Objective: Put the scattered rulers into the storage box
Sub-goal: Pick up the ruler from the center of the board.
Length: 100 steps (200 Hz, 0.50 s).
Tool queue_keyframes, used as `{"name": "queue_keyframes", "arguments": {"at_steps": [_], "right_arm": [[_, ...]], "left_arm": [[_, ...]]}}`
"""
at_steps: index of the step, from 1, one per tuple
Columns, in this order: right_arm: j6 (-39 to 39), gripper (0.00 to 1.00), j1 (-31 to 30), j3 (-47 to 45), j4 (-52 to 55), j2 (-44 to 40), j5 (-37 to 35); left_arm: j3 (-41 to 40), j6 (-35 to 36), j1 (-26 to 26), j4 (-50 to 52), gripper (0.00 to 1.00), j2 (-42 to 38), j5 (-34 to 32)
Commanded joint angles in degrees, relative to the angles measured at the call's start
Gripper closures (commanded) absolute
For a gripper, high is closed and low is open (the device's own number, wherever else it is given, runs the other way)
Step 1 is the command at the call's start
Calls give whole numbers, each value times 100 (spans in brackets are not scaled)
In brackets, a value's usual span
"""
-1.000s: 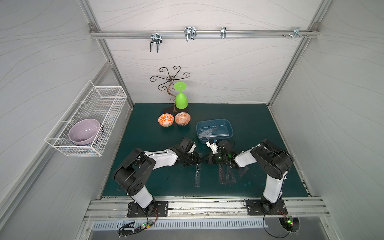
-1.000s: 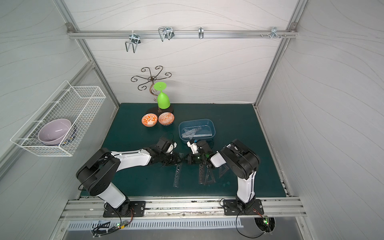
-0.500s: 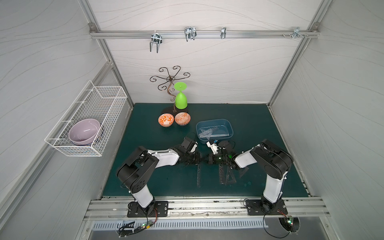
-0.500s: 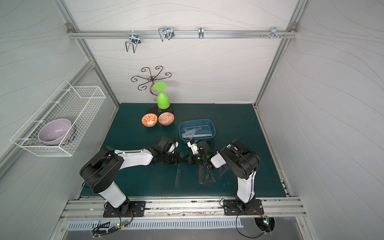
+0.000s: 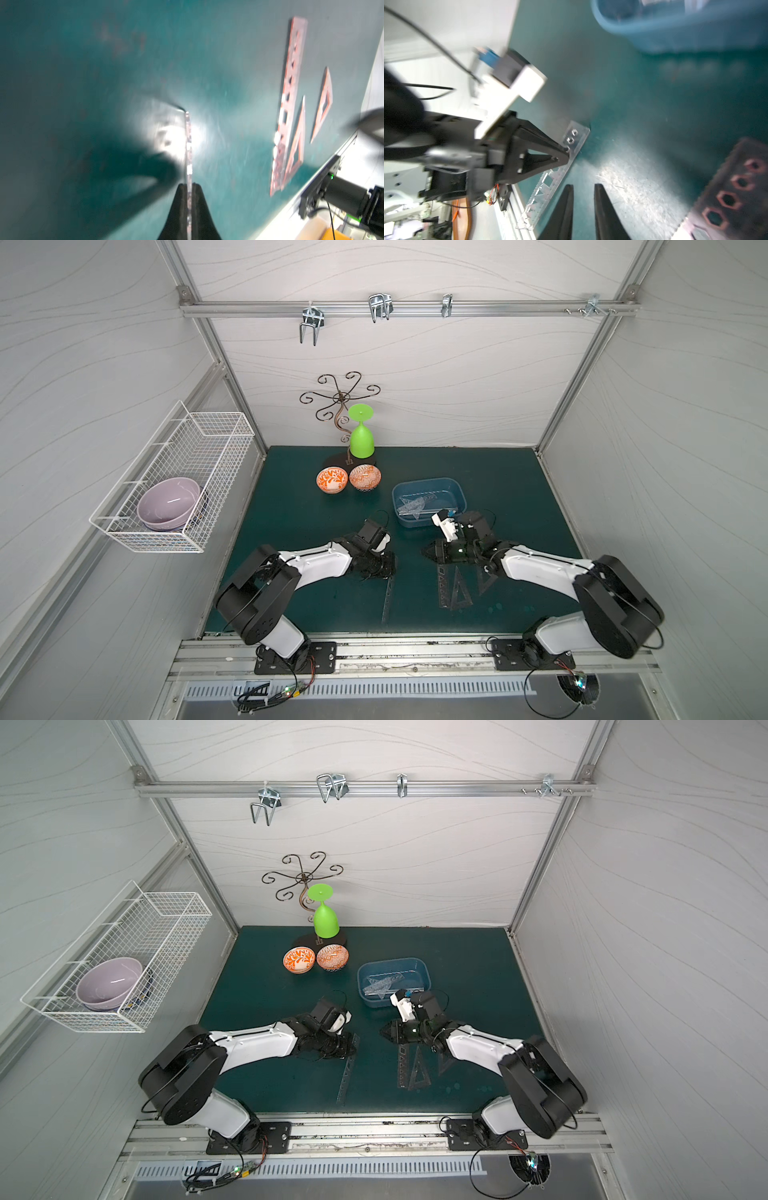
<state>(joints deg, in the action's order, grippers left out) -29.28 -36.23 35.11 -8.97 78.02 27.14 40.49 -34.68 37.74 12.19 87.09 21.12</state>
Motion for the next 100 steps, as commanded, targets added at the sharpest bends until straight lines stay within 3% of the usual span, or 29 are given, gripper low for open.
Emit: {"name": "queue_keyframes", "arguments": {"at_steps": [1,42,100], "right_arm": [[414,71,166,164,807,-489,331],[375,58,479,300,972,-1126,1199],[259,30,654,493,774,-1149,2305]], "left_arm": [[333,225,-18,698,100,-409,490],[829,554,-369,1073,100,-805,2148],[1513,1355,-847,1682,100,-773,3612]]}}
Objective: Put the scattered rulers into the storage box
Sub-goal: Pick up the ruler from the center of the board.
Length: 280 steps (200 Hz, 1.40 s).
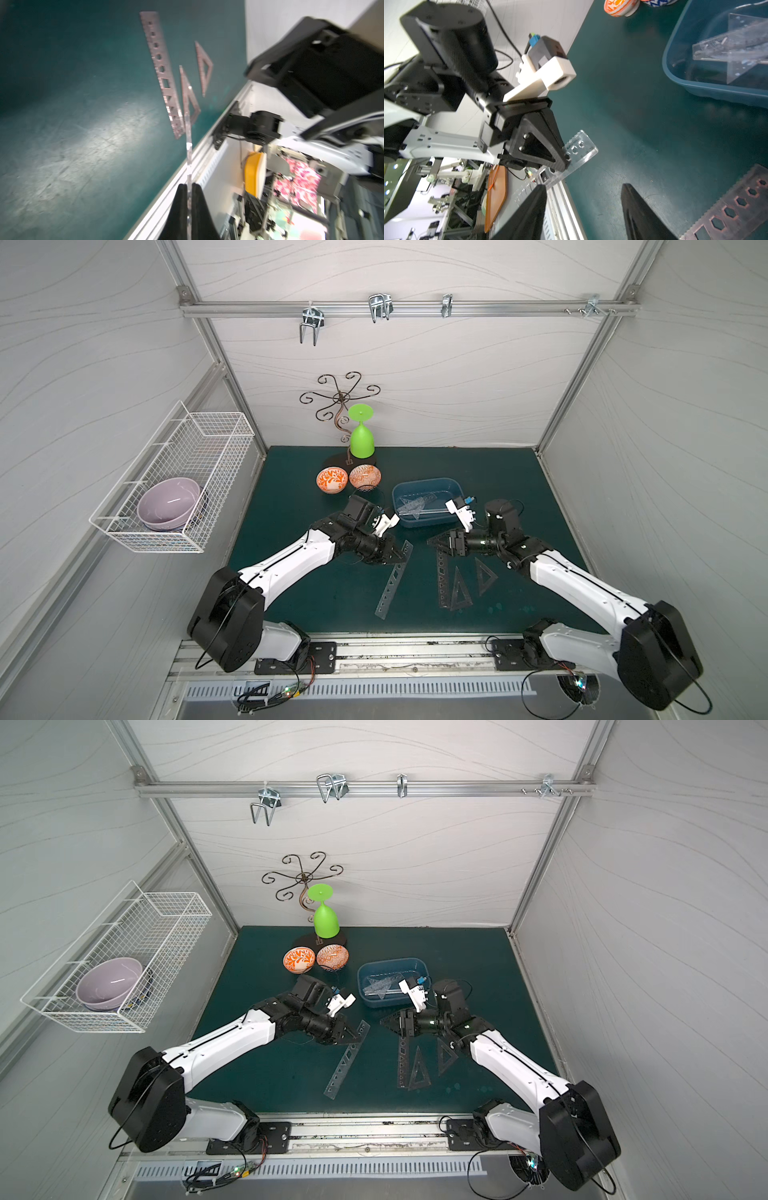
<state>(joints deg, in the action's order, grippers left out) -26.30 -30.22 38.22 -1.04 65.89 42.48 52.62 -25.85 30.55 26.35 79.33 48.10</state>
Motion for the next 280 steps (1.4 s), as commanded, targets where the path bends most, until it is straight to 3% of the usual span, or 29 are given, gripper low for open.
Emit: {"name": "queue_keyframes", "arguments": {"at_steps": [1,55,100,231,280], "right_arm": [[-44,30,52,193,-24,69,792],[-453,24,60,359,-536,516,1383],[-957,28,-30,507,-1167,1017,1692],[-1333,64,-415,849,-1601,1563,1940],[-1345,86,-411,925,-1518,1593,1879]], "left_arm": [[305,469,-128,257,100,3,926],[521,589,-137,42,100,105,1331],[473,548,-145,-259,100,68,1388],[408,554,-255,-455,100,-18,1423],[396,577,-274,-455,100,-14,1410]]}}
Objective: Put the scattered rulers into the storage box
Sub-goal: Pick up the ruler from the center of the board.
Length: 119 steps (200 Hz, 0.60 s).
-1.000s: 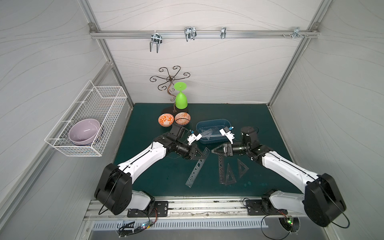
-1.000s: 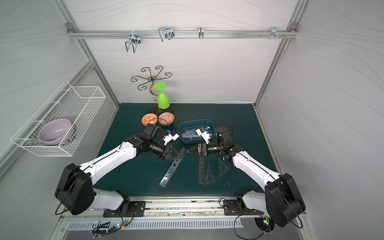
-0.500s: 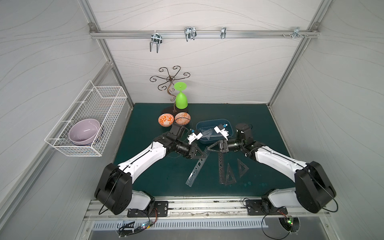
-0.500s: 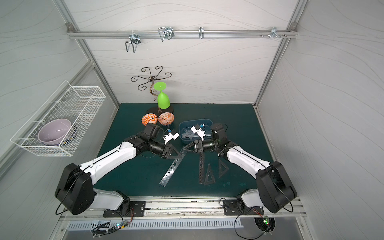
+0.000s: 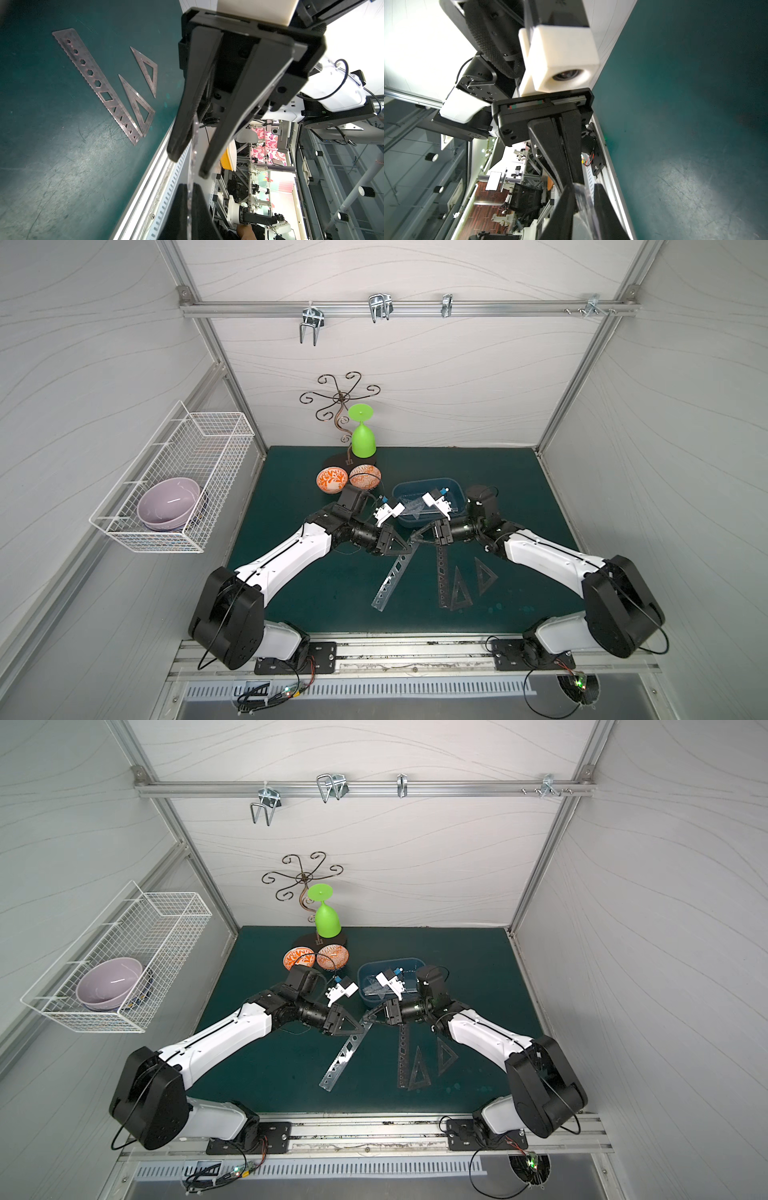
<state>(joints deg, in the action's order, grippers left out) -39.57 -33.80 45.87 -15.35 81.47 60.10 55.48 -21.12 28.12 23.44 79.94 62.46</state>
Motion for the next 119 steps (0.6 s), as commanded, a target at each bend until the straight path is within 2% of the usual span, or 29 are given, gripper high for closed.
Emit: {"name": "queue_keyframes", "arguments": {"at_steps": [1,21,43,66,81,95,119], "right_arm": [[-21,87,-50,164,-84,35,112],[-155,100,-62,238,-138,57,79],[-26,100,-38,323,203,8,-86],[-15,100,62,322,400,-52,-304],[17,100,233,322,536,-57,-455],[98,100,478,360,758,-54,-615],[216,100,937,481,1127,-111,-934]], "left_arm": [[111,102,-33,-160,100,-75,-33],[164,136,-35,-71,100,-116,-93],[175,223,-60,108,100,-194,-427],[171,243,-147,288,72,-319,-833],[200,259,-263,486,53,-498,-1454],[215,220,-397,591,40,-729,-2080],[332,221,-500,865,26,-1145,-3478]]}}
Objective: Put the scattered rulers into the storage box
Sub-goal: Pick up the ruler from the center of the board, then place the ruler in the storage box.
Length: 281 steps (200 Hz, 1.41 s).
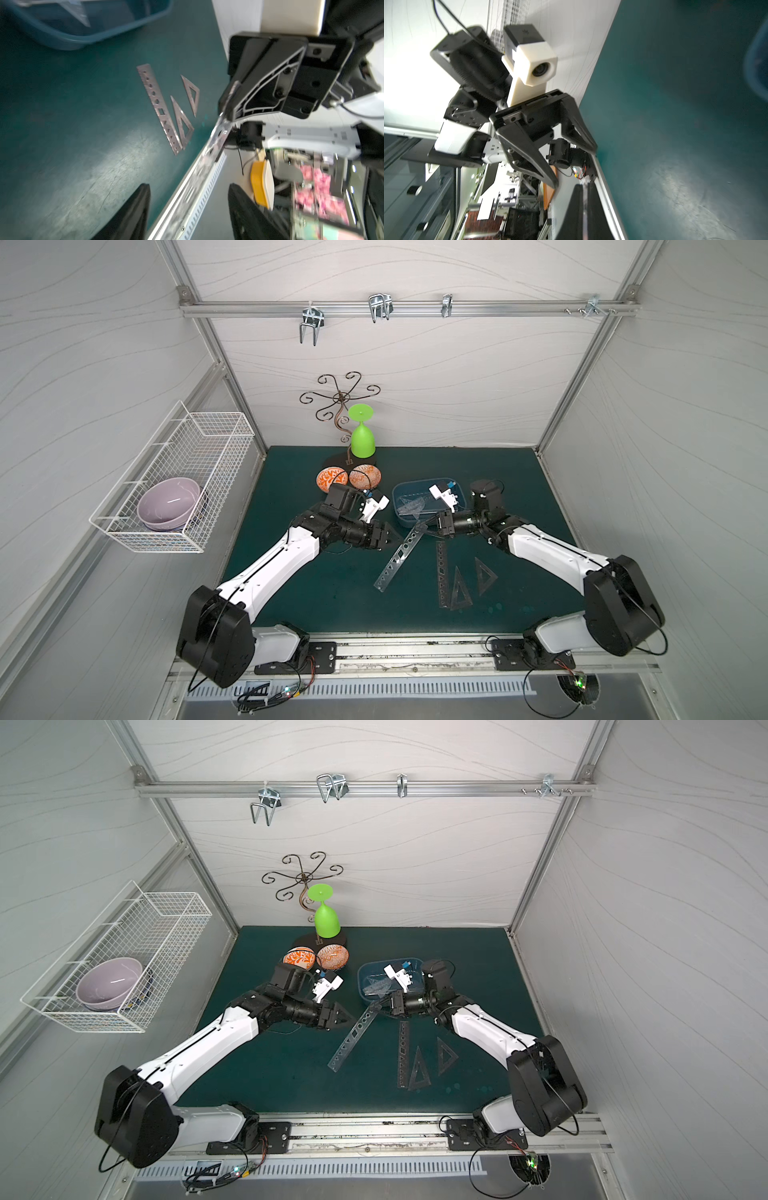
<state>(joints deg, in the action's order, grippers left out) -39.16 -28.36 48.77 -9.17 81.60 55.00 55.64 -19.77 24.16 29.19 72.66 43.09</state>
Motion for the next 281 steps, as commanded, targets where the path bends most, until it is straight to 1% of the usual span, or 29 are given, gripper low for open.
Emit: {"name": "queue_keyframes", "arguments": {"at_steps": [1,21,34,61,72,84,128,147,188,211,253,266,281], "right_arm": [[178,100,410,201,524,-121,-440],[268,100,786,457,804,-122,-656],[273,100,1014,563,919,-158,-917],[212,100,1436,815,1007,-154,-1656],[322,100,1491,1013,1067,-34,-1974],[483,100,1521,1346,1252,175,-2124],[765,100,1509,2009,1256,848,-2724],[717,100,1470,2196,1149,1198,-2707],[573,100,1171,2490,925,1887,-2622],[497,100,1072,2579,803,2143,-2549],[544,100,1073,2639,762,2504,-2531],[631,92,1126,2691,807,2620,-2490],[686,76,1192,2682,805,2697,-2529]], "left_arm": [[329,86,-105,299,26,-436,-1603],[334,105,-115,453,19,-729,-2602],[256,57,-118,419,17,-838,-3111],[380,27,-114,593,18,-668,-3463],[442,18,-114,642,19,-527,-3603],[563,-8,-114,737,20,-365,-3809],[793,101,-114,909,20,24,-3989],[721,126,-114,833,19,46,-4006],[592,166,-122,808,18,46,-3998],[528,157,-122,772,18,55,-3960],[536,164,-131,798,17,127,-3891],[554,175,-131,816,17,142,-3862],[562,165,-131,808,17,160,-3845]]}}
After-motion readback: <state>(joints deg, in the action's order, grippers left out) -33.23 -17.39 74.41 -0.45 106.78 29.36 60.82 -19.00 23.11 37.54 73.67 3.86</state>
